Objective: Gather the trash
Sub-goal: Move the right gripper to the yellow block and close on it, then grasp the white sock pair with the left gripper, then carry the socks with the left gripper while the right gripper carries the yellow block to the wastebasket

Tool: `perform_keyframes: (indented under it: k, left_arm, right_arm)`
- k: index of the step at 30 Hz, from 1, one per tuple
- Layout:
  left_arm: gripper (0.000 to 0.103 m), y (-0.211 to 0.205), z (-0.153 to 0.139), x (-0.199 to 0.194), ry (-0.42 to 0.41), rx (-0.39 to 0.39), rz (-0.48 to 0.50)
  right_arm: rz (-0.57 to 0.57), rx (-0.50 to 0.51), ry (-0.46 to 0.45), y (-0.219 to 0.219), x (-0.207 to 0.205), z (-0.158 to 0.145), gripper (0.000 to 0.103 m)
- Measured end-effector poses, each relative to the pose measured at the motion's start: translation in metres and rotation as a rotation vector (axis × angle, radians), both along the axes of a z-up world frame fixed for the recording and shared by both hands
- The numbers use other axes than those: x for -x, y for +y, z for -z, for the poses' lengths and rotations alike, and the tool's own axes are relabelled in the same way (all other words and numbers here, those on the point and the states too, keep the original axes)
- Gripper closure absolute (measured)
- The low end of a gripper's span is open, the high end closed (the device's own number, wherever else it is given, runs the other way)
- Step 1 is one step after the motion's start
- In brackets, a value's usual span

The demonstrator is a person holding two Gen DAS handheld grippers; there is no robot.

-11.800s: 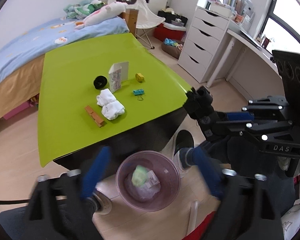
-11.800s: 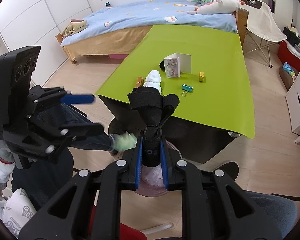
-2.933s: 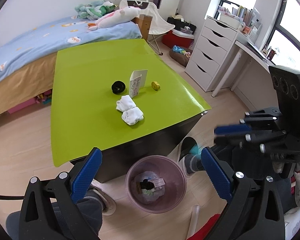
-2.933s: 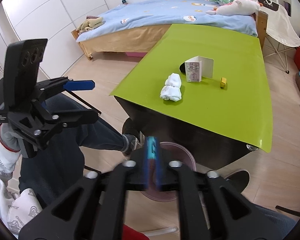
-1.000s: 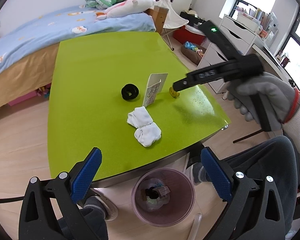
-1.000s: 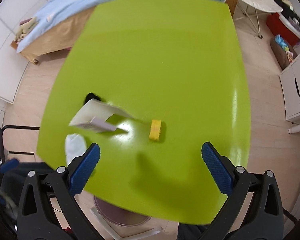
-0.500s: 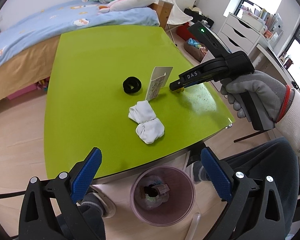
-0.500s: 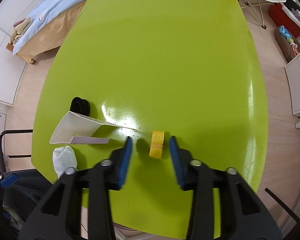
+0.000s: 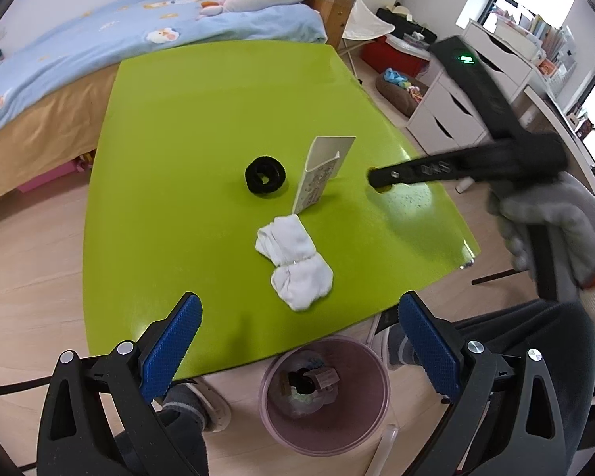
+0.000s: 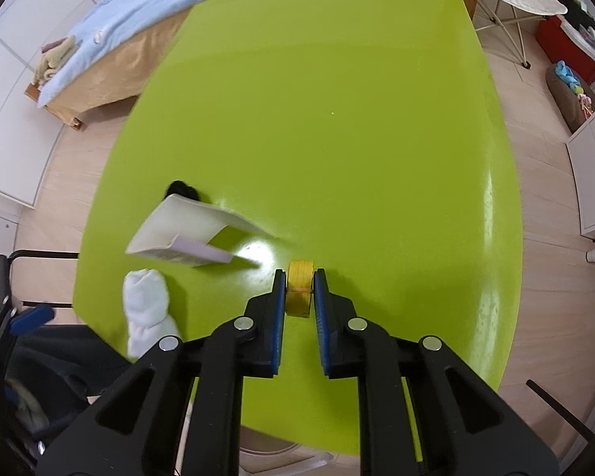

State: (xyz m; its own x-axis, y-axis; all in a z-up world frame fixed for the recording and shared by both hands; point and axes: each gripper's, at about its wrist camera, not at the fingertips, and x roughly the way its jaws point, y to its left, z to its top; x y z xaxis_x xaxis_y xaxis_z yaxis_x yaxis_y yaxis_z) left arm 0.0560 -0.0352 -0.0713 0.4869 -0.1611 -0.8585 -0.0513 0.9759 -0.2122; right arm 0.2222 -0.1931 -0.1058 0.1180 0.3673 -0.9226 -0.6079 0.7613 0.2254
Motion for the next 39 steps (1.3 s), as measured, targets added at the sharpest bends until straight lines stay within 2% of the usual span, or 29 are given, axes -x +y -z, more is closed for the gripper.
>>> perform_keyframes:
  k: [13, 14, 16, 17, 19, 20, 22, 25, 30, 39]
  left_arm:
    - [0.008, -0.004, 0.040, -0.045, 0.156, -0.014, -0.082]
    - [0.010, -0.004, 0.043, -0.046, 0.164, -0.018, -0.088]
    - [0.023, -0.004, 0.049, -0.049, 0.181, -0.022, -0.100]
    - [0.024, -0.005, 0.050, -0.050, 0.184, -0.022, -0.100]
    - [0.039, -0.004, 0.054, -0.049, 0.193, -0.025, -0.099]
    - [0.042, -0.005, 0.054, -0.049, 0.192, -0.022, -0.097]
    - [0.058, -0.004, 0.054, -0.047, 0.182, -0.010, -0.088]
    - [0.068, -0.005, 0.051, -0.046, 0.164, 0.000, -0.076]
    - [0.071, -0.002, 0.049, -0.043, 0.143, 0.006, -0.064]
    - [0.071, 0.001, 0.023, -0.023, 0.057, -0.022, -0.021]
  right_arm:
    - [-0.026, -0.005, -0.023, -0.020, 0.019, -0.008, 0.089]
    - [-0.026, -0.005, -0.023, -0.020, 0.020, -0.007, 0.089]
    - [-0.030, -0.002, -0.024, -0.021, 0.021, -0.006, 0.089]
    - [-0.030, -0.003, -0.023, -0.022, 0.022, -0.005, 0.089]
    - [-0.030, -0.007, -0.023, -0.022, 0.023, -0.005, 0.089]
    - [-0.031, -0.009, -0.024, -0.023, 0.023, -0.005, 0.089]
    - [-0.035, -0.012, -0.028, -0.022, 0.025, -0.005, 0.089]
    - [-0.037, -0.017, -0.032, -0.024, 0.027, -0.005, 0.089]
    - [-0.036, -0.041, -0.041, -0.027, 0.033, -0.007, 0.089]
    - [-0.053, -0.086, -0.100, -0.030, 0.059, -0.029, 0.089]
